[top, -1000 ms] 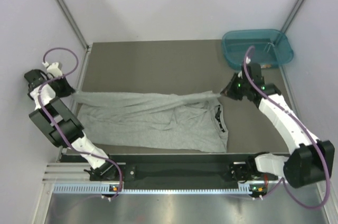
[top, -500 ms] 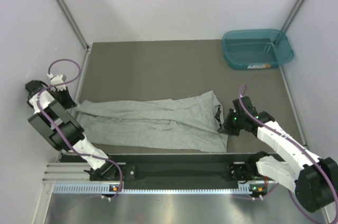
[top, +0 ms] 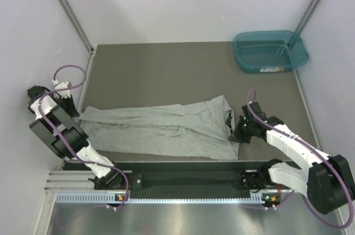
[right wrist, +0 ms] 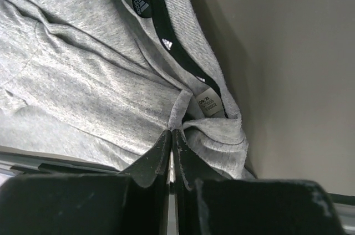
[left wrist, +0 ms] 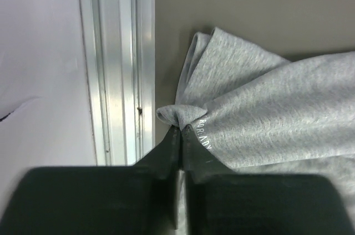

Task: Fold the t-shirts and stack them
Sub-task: Fold the tshirt

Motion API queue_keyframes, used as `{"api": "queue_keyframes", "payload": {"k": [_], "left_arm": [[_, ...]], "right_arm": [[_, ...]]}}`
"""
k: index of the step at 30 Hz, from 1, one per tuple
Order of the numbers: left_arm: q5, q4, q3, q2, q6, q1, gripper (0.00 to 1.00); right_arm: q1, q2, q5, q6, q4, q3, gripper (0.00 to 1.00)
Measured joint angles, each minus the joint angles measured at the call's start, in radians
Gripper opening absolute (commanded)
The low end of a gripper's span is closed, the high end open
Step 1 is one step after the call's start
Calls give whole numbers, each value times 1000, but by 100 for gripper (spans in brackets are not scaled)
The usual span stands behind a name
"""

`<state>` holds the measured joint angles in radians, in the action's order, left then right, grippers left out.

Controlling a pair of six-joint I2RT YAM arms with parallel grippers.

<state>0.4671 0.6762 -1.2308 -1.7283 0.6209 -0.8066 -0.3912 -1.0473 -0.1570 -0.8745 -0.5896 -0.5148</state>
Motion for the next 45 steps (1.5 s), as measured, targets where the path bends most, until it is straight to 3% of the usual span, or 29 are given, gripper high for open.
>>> {"api": "queue_keyframes", "payload": {"k": [2,3,4,5,7,12,17,26,37,40,45], "left_arm": [[-14,8,5,0,19,-1,40],[-16,17,5,0,26,-2,60],[-15,28,5,0,36,-2,69],[-15,42,5,0,45,-3,76],[-13,71,5,0,64,-5,78],[-12,111,5,6,89,-6,77],[-30,96,-9,12,85,34,73],[-115,-38,-18,-14,111,251,75],[-193,-109,-16,-148,137,215,76],[-192,-158,31,-118,133,215,73],[-178,-177,53,-107,113,215,59]], "right_arm": [[0,-7,5,4,0,0,17],[0,-9,8,7,-2,-1,24],[0,-11,14,14,-6,-3,32],[0,-12,22,17,-11,-8,47],[0,-13,37,31,-35,-31,56],[-1,-20,103,77,-107,-192,68],[22,-157,158,167,-65,-371,68],[61,-556,170,308,34,-530,68],[62,-739,147,376,103,-634,66],[63,-766,174,395,91,-668,67],[66,-781,191,429,94,-724,65]]}}
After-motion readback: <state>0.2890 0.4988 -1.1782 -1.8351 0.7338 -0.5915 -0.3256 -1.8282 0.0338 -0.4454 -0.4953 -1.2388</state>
